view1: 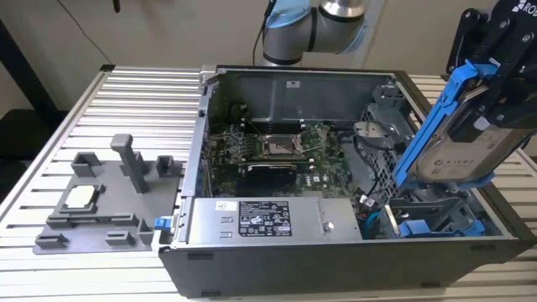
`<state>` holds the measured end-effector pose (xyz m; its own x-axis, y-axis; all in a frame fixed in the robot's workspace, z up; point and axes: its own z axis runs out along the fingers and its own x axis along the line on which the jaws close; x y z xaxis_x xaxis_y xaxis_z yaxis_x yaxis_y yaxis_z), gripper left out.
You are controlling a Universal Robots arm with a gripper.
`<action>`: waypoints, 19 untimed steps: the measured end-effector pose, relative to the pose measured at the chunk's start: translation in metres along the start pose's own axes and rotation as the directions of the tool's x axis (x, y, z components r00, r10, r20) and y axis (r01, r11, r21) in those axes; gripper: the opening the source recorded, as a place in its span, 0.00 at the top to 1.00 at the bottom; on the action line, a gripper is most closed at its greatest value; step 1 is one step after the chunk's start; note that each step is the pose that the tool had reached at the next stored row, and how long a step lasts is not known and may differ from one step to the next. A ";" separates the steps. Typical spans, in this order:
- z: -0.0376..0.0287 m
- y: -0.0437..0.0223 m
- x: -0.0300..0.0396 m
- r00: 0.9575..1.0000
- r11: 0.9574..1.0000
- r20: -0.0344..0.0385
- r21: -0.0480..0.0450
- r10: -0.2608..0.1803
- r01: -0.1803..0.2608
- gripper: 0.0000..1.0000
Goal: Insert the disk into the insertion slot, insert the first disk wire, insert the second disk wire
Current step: 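Insert the disk into the insertion slot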
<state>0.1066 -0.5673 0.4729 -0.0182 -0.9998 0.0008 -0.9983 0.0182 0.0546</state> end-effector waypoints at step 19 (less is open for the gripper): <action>0.0113 -0.0021 0.0025 1.000 1.000 0.006 0.000 0.000 0.000 0.67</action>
<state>0.1081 -0.5699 0.4615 -0.0182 -0.9998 -0.0053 -0.9984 0.0178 0.0543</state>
